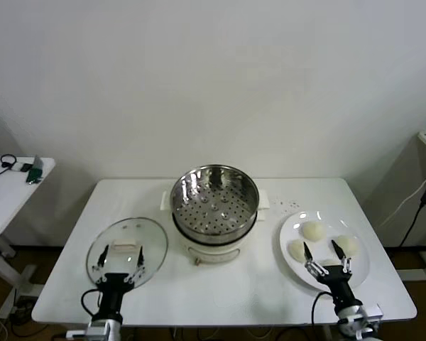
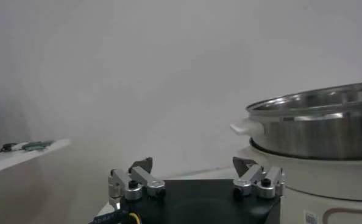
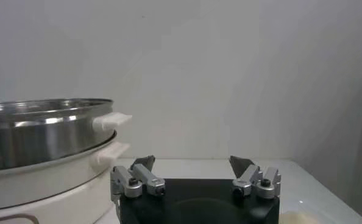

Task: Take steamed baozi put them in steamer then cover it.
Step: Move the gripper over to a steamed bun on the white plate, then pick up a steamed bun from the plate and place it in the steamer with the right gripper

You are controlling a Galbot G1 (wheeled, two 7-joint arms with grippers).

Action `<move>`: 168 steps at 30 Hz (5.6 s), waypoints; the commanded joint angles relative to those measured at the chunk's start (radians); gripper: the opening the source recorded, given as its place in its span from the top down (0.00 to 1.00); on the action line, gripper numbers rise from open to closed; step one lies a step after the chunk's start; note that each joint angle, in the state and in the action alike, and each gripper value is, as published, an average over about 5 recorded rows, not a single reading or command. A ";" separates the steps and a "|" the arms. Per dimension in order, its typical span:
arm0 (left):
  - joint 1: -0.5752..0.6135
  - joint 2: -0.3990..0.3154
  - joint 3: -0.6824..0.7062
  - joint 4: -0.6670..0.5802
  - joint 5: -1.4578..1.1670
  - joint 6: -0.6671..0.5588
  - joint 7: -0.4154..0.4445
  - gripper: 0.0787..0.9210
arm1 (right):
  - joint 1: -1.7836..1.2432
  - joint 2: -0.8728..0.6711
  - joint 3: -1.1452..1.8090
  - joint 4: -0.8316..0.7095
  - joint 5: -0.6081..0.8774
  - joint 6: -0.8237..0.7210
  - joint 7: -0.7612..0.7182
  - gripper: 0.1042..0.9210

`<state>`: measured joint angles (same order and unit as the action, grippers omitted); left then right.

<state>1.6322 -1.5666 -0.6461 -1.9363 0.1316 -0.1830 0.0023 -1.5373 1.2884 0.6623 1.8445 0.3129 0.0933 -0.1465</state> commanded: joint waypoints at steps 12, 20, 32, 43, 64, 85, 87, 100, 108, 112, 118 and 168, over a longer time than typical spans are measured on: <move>0.012 0.046 0.013 -0.013 -0.013 0.013 -0.007 0.12 | 0.367 -0.590 -0.108 -0.142 -0.103 -0.432 -0.435 0.12; 0.022 0.072 0.012 -0.008 -0.041 0.001 -0.006 0.12 | 0.738 -0.783 -0.400 -0.348 -0.257 -0.383 -0.786 0.12; 0.017 0.100 0.007 -0.009 -0.091 0.025 -0.010 0.12 | 1.456 -0.843 -1.209 -0.606 -0.431 -0.230 -1.041 0.12; 0.002 0.108 -0.002 -0.004 -0.095 0.047 -0.013 0.12 | 1.588 -0.651 -1.448 -0.793 -0.454 -0.207 -1.051 0.12; -0.005 0.118 -0.015 -0.010 -0.102 0.072 -0.020 0.12 | 1.576 -0.367 -1.458 -1.070 -0.510 -0.163 -1.012 0.12; 0.000 0.115 -0.028 -0.007 -0.113 0.069 -0.023 0.12 | 1.570 -0.345 -1.481 -1.095 -0.531 -0.144 -1.028 0.25; 0.001 0.115 -0.029 -0.008 -0.113 0.069 -0.024 0.12 | 1.572 -0.346 -1.481 -1.093 -0.529 -0.142 -1.029 0.28; 0.018 0.116 -0.032 -0.021 -0.119 0.061 -0.023 0.12 | 1.800 -0.398 -1.665 -0.976 -0.377 -0.099 -1.043 0.30; 0.033 0.118 -0.029 -0.035 -0.131 0.059 -0.019 0.12 | 2.133 -0.338 -1.925 -0.880 -0.227 -0.029 -1.075 0.30; 0.040 0.119 -0.027 -0.039 -0.133 0.061 -0.016 0.12 | 2.237 -0.266 -1.974 -0.861 -0.215 0.028 -1.093 0.30; 0.044 0.122 -0.027 -0.044 -0.134 0.062 -0.015 0.12 | 2.308 -0.120 -1.991 -0.838 -0.232 0.105 -1.111 0.30; 0.046 0.124 -0.024 -0.061 -0.107 0.089 -0.008 0.12 | 1.890 0.262 -1.791 -1.046 -0.909 0.423 -1.041 0.21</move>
<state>1.6772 -1.4410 -0.6708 -1.9994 0.0232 -0.0943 -0.0063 0.3748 1.5412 -1.1409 0.8049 -0.5473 0.5064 -1.1903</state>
